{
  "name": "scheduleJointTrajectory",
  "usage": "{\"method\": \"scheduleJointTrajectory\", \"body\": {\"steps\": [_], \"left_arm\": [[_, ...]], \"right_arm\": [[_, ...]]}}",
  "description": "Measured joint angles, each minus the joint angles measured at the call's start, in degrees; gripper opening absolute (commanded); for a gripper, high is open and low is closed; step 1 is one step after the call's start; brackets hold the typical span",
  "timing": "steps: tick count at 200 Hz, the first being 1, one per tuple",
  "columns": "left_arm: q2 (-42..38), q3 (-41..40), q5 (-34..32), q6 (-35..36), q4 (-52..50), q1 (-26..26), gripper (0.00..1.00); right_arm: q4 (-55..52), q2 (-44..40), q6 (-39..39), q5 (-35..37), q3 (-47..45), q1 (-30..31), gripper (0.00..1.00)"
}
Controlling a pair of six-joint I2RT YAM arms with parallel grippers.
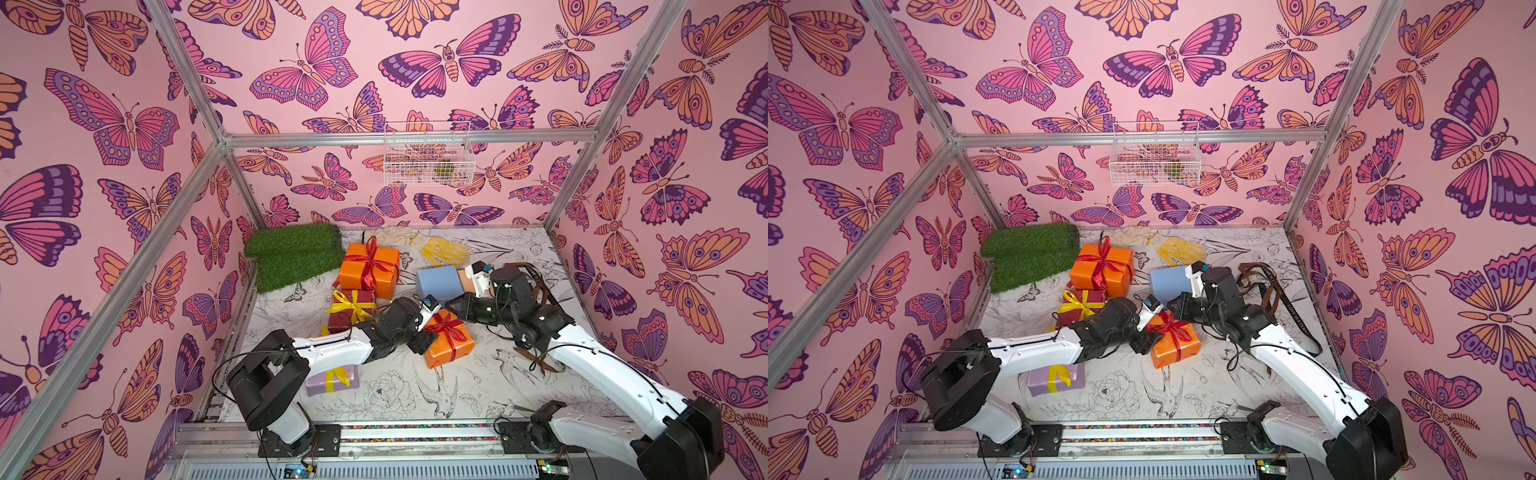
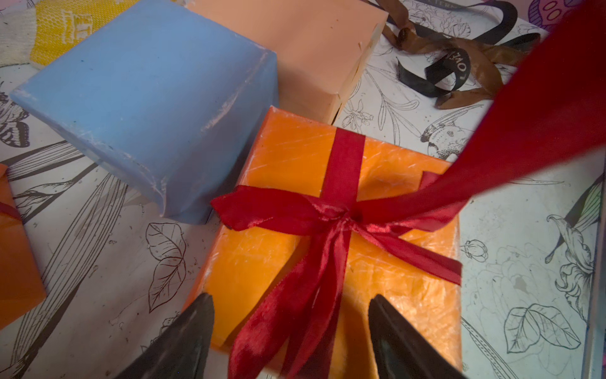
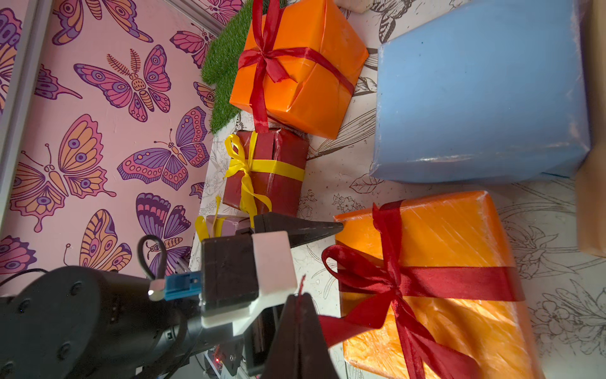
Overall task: Untie the ribbon bows on the gift boxes
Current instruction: Untie the ribbon from the gift box.
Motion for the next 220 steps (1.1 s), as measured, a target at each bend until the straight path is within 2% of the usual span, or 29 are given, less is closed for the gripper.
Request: {"method": "scheduleJointTrajectory", "body": {"steps": [114, 220], "left_arm": [[1.8, -2.4, -2.8, -0.3, 7.3, -1.7, 0.74], [1.8, -3.3, -3.7, -1.1, 9.1, -2.0, 0.74]], "right_arm": [[-4.1, -1.7, -2.4, 1.9, 4.4, 0.0, 0.00], [-12.9, -4.7, -9.0, 5.1, 18.9, -1.1, 0.00]]}}
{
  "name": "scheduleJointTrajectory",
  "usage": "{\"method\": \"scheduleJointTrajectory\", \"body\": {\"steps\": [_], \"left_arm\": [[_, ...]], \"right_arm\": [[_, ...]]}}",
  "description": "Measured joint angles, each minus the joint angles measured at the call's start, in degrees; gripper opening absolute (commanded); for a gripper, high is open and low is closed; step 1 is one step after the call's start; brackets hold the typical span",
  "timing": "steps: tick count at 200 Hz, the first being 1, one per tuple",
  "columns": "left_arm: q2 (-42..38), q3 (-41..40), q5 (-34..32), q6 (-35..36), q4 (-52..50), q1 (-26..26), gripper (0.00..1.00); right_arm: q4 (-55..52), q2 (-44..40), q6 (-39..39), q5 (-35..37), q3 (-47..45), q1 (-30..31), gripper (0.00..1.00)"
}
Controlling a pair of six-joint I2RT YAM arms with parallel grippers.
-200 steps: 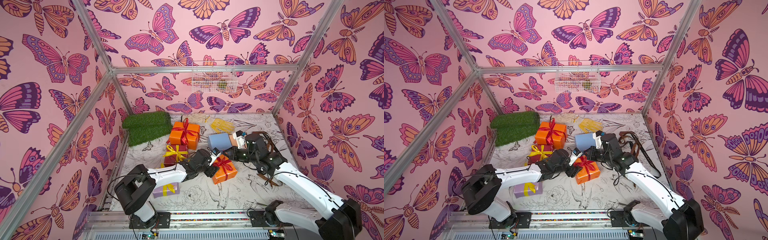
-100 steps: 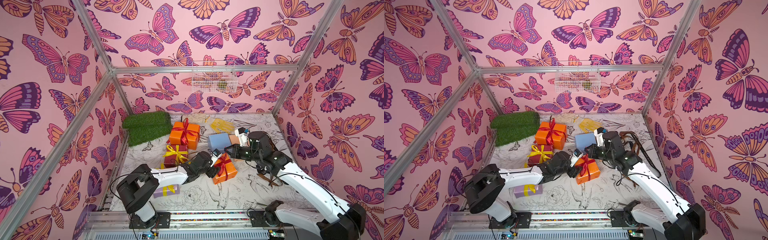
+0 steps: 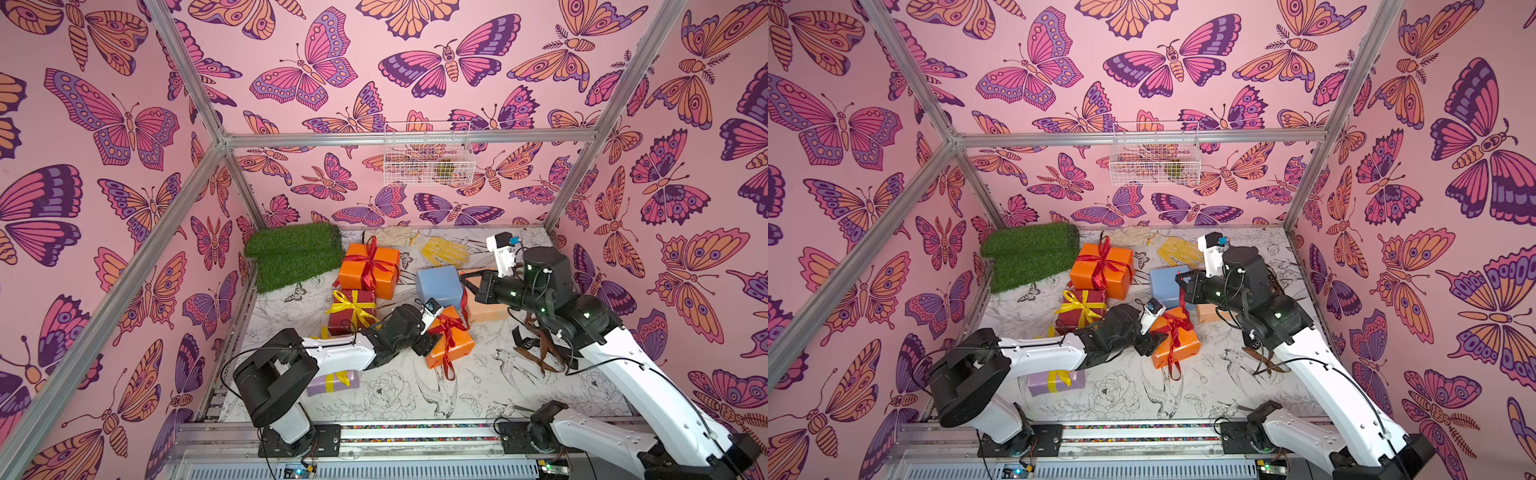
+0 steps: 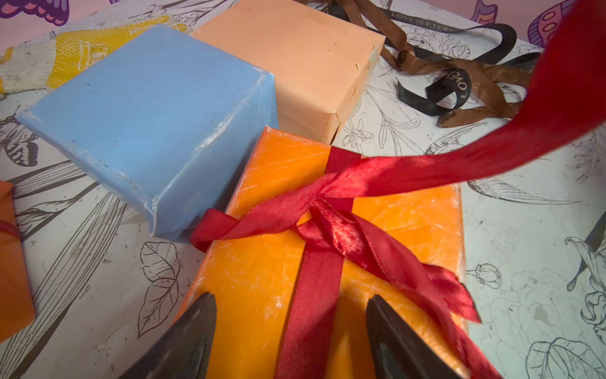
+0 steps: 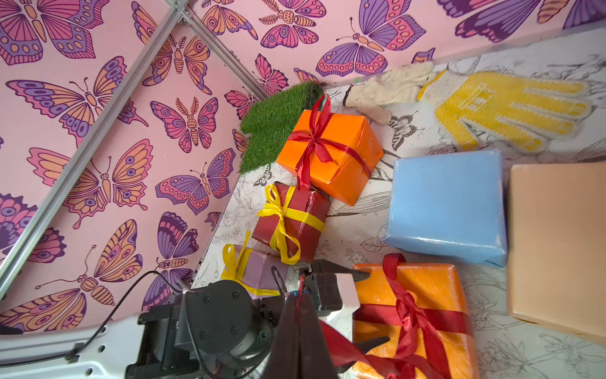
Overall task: Untie the ribbon bows on the gift boxes
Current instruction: Untie the ribbon from the gift box.
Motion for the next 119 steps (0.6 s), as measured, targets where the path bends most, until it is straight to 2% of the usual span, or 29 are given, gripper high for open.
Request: {"method": "scheduleJointTrajectory", "body": {"steps": [67, 95, 119], "left_arm": [[0.0, 0.0, 0.0, -0.1, 0.0, 0.0, 0.74], [0.0, 0.0, -0.3, -0.5, 0.1, 0.0, 0.74], [0.0, 0.0, -0.4, -0.8, 0.1, 0.0, 0.74]], "right_arm": [[-4.8, -0.3, -6.4, 3.9, 10.3, -3.1, 0.00], [-4.5, 4.1, -7.9, 3.6, 13.4, -4.0, 0.00], [-3.2, 11.0, -8.6, 2.6, 15.6, -5.8, 0.00]]}}
